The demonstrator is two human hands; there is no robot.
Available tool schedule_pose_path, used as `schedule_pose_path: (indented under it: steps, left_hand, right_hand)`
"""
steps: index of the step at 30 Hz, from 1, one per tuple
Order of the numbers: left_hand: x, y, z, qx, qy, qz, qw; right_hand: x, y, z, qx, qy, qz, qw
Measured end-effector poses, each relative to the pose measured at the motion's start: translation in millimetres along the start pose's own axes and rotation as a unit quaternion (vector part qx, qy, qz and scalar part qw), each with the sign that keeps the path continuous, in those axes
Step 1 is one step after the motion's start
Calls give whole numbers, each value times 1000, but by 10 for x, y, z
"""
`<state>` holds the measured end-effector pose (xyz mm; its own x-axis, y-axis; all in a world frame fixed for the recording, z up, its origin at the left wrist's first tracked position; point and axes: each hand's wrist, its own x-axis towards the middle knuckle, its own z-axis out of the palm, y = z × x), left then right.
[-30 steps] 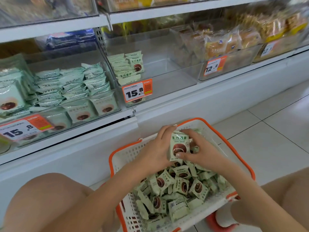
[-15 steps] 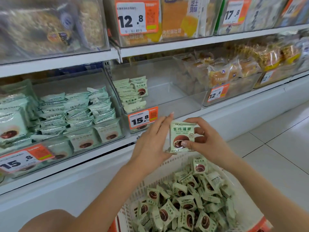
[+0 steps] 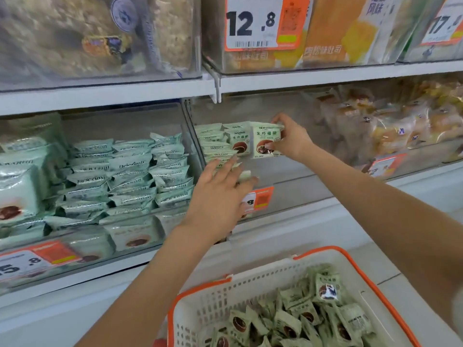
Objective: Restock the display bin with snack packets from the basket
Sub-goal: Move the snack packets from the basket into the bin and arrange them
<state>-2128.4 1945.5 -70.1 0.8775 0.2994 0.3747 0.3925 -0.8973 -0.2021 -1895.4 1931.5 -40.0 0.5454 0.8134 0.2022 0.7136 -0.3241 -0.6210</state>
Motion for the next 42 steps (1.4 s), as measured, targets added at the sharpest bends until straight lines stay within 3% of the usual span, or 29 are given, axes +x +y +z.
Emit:
schedule_pose_path:
  steps: [4, 14, 37, 39, 42]
  left_hand:
    - [-23, -47, 87, 9, 26, 20, 999]
    - [-15, -44, 99, 7, -7, 14, 1000]
    - [-33, -36, 94, 34, -7, 21, 999]
    - [-31, -45, 100, 35, -4, 25, 999]
    - [-36, -61, 106, 31, 1, 31, 999]
  right_hand:
    - [354, 48, 215, -33, -32, -37, 998]
    - [627, 122, 680, -46, -57, -103, 992]
    - [622, 198, 658, 1, -74, -39, 996]
    - [580, 152, 561, 13, -51, -34, 998]
    - [387, 10, 283, 104, 78, -25, 991]
